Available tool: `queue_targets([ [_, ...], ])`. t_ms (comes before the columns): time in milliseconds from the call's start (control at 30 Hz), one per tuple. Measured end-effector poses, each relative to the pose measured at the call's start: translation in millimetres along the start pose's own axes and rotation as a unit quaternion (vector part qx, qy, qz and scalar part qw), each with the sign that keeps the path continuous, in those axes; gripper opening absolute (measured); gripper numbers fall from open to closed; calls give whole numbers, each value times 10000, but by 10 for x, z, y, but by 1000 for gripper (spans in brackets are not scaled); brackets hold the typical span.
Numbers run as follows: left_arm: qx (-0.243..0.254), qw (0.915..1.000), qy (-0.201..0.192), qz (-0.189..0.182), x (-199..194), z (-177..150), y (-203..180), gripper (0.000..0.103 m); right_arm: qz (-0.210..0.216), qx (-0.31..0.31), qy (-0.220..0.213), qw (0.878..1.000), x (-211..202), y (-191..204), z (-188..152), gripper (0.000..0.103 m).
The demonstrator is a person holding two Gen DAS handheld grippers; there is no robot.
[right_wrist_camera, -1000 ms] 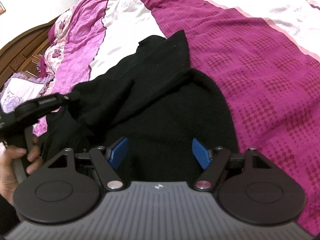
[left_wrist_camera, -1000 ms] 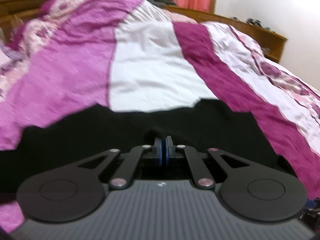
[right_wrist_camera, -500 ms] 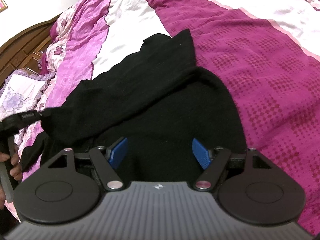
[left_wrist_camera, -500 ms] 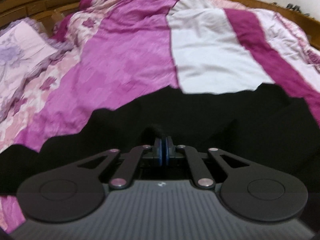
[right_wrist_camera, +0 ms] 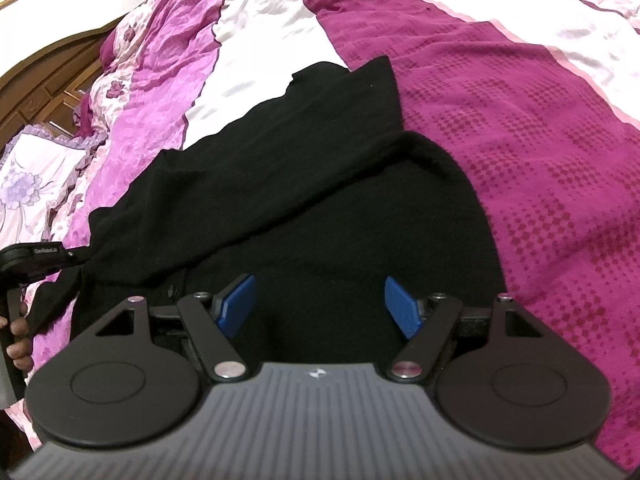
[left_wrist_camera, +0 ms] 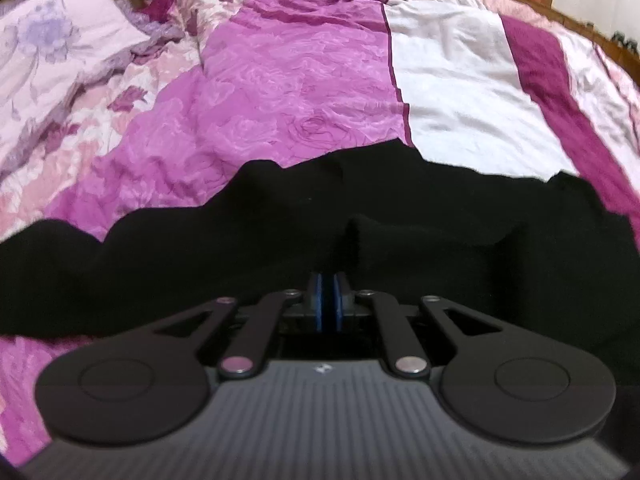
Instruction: Fold small clothes
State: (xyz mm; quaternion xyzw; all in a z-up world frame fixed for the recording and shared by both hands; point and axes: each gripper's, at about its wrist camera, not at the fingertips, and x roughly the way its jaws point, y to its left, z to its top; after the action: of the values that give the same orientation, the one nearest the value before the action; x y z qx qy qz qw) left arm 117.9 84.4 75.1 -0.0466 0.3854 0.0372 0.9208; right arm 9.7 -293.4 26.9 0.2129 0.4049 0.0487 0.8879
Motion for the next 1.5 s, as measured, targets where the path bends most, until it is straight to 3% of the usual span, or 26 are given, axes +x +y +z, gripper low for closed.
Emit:
queue_targets([
  [67, -154, 9998, 3, -116, -10, -4, 51, 33, -22, -23, 2, 10000, 5, 16, -14, 78],
  [100, -211, 9997, -30, -115, -18, -9, 62, 53, -34, -41, 4, 10000, 8, 20, -16, 78],
  [133, -259, 9996, -119, -82, -32, -18, 60, 61, -47, -56, 4, 10000, 8, 29, -19, 78],
  [233, -288, 9989, -305, -203, -53, -23, 28, 61, -71, -74, 7, 9999, 13, 34, -19, 78],
  [433, -679, 9951, -190, -690, 111, -60, -9, 61, -112, -93, 12, 9999, 28, 39, -19, 78],
  [767, -1663, 9753, -90, -1454, 176, -213, 145, 61, -155, -130, 25, 9998, 37, 56, -29, 78],
  [967, -1320, 9791, -55, -1549, 96, -166, 120, 62, -258, -252, 18, 9993, 63, 100, -54, 79],
  [1033, -1337, 9792, 18, -1523, 125, -185, 116, 73, -276, -270, 15, 9993, 66, 111, -58, 79],
  [1267, -1408, 9821, 4, -1250, 288, -258, 56, 73, -254, -248, 25, 9994, 54, 115, -58, 80],
  [1400, -1635, 9764, -213, -1396, 343, -227, 41, 71, -62, -193, -4, 9998, 64, 119, -20, 80],
  [1467, -1657, 9757, -316, -1401, 375, -201, 3, 56, 168, -32, -65, 9998, 89, 98, 41, 80],
  [1500, -1580, 9780, -310, -1326, 393, -181, -30, 27, 260, 126, -82, 9995, 113, 76, 79, 80],
])
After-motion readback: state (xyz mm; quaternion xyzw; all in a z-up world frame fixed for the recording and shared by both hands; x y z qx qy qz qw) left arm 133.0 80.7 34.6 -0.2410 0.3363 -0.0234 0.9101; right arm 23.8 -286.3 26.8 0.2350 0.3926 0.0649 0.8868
